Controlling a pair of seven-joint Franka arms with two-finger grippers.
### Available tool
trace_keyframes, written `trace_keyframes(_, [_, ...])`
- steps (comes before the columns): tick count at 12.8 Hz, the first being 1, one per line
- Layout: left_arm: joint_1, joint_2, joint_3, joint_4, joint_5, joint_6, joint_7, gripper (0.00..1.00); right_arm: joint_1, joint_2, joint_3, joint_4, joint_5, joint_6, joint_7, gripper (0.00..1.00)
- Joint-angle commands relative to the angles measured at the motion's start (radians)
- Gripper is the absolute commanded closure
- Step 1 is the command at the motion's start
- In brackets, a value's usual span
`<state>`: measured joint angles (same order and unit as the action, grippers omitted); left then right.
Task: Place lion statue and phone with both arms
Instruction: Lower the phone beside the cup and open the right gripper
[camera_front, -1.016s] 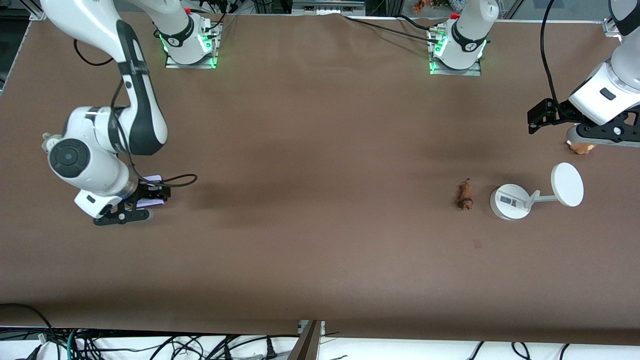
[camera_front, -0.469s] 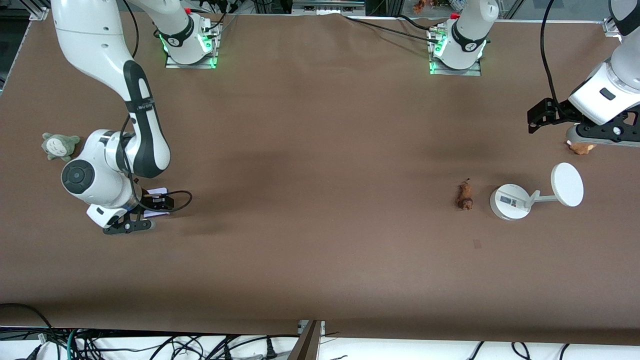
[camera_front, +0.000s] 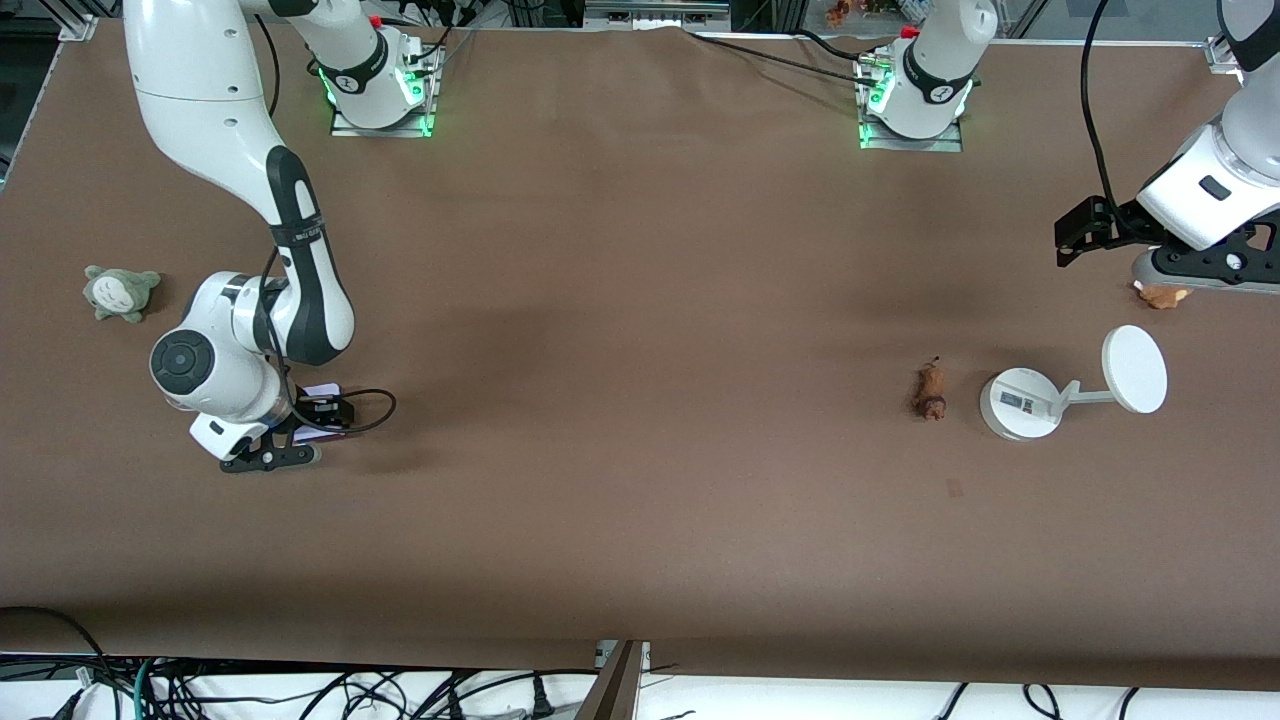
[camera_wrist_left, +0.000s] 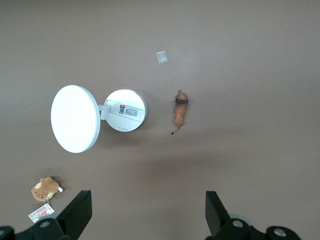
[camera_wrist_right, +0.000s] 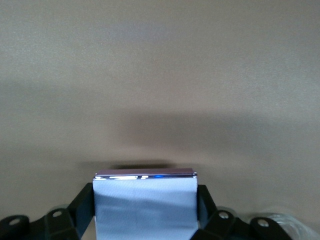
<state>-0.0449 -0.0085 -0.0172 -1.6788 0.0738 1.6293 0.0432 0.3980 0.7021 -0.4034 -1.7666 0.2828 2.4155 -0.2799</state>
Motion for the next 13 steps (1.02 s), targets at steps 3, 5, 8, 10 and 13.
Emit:
trace_keyframes(3, [0.007,-0.014,-0.009,0.002,-0.020,-0.023,-0.005,0.00,-0.010,0.019,0.009,-0.004,0.061,0.043,-0.025,0.84])
trace_keyframes(5, [0.007,-0.014,-0.009,0.002,-0.020,-0.025,-0.005,0.00,-0.007,0.017,0.014,-0.002,0.067,0.040,-0.031,0.13])
trace_keyframes(8, [0.008,-0.013,-0.009,0.004,-0.022,-0.032,-0.005,0.00,-0.004,-0.009,0.015,0.001,0.067,0.004,-0.033,0.01])
trace_keyframes(10, [0.010,-0.013,-0.009,0.004,-0.022,-0.035,-0.005,0.00,-0.002,-0.062,0.011,0.021,0.067,-0.109,-0.032,0.01])
trace_keyframes(13, [0.007,-0.013,-0.009,0.005,-0.022,-0.032,-0.006,0.00,0.002,-0.188,0.006,0.032,0.058,-0.295,-0.015,0.01])
